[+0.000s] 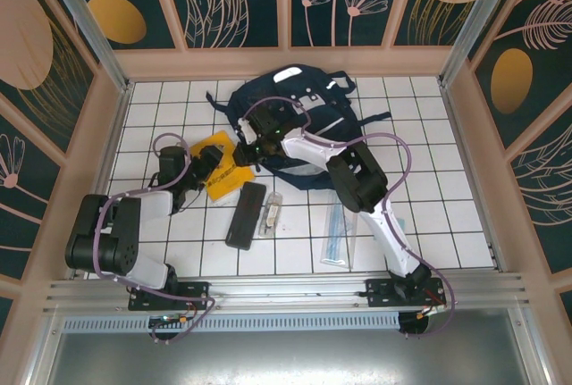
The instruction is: Pack books, pencil case, and school supplies into a backpack
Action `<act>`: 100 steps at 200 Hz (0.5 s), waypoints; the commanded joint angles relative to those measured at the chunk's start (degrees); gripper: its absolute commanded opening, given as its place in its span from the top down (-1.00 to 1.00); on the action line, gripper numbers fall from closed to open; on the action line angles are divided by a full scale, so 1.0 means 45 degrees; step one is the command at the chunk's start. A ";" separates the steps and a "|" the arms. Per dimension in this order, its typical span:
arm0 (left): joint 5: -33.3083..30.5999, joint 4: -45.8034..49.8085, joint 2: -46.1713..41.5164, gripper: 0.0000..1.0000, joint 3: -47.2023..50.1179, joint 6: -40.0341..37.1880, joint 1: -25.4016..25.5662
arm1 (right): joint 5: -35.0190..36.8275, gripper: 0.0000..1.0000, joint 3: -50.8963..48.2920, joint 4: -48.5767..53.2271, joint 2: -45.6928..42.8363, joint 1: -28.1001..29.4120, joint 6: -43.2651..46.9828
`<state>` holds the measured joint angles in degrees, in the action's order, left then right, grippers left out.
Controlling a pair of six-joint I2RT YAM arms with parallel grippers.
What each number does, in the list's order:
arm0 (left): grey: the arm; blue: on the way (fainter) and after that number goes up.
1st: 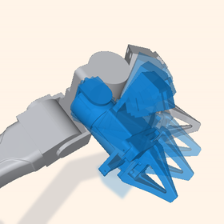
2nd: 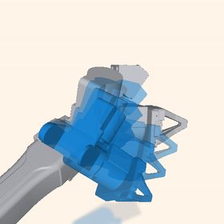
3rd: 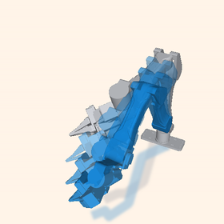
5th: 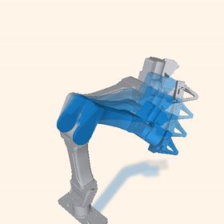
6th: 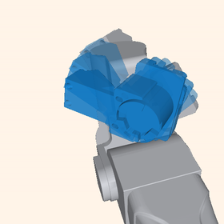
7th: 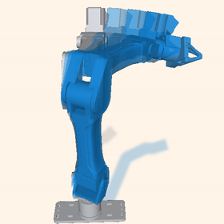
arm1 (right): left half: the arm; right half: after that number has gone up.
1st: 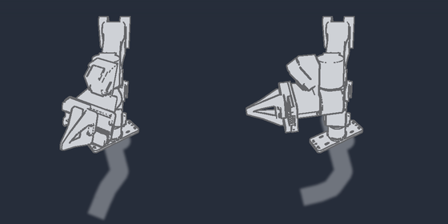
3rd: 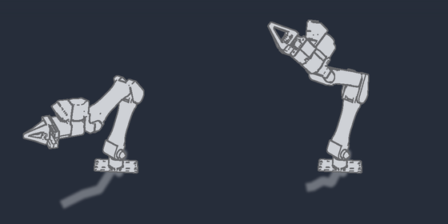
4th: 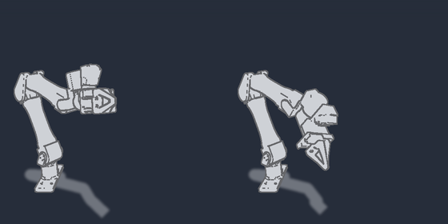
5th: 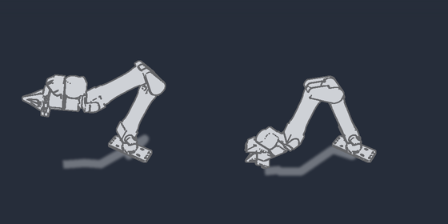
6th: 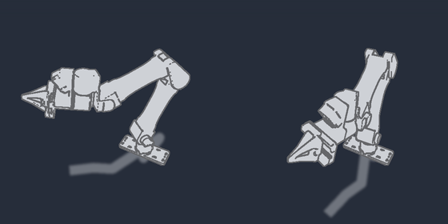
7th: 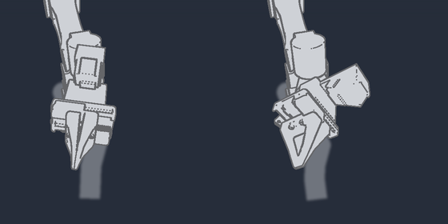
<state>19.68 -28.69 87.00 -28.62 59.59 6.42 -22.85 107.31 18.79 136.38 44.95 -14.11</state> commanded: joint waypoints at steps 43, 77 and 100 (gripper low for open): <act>0.0254 -0.0283 0.1099 -0.70 -0.0251 -0.0122 0.0110 | -0.1654 0.37 -0.1028 -0.0731 -0.0794 0.0364 -0.0760; 0.0268 -0.0788 0.1457 -0.69 0.0136 0.0099 0.0090 | -0.1916 0.38 -0.0564 -0.0728 -0.0127 0.0304 -0.1131; 0.0314 -0.1126 0.1618 -0.69 0.0368 0.0252 0.0116 | -0.2731 0.40 -0.0930 -0.1562 -0.0533 0.0323 -0.1588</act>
<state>20.34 -34.39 91.20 -29.36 59.53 6.52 -27.35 103.00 17.39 134.63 45.32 -18.52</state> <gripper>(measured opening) 0.845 0.303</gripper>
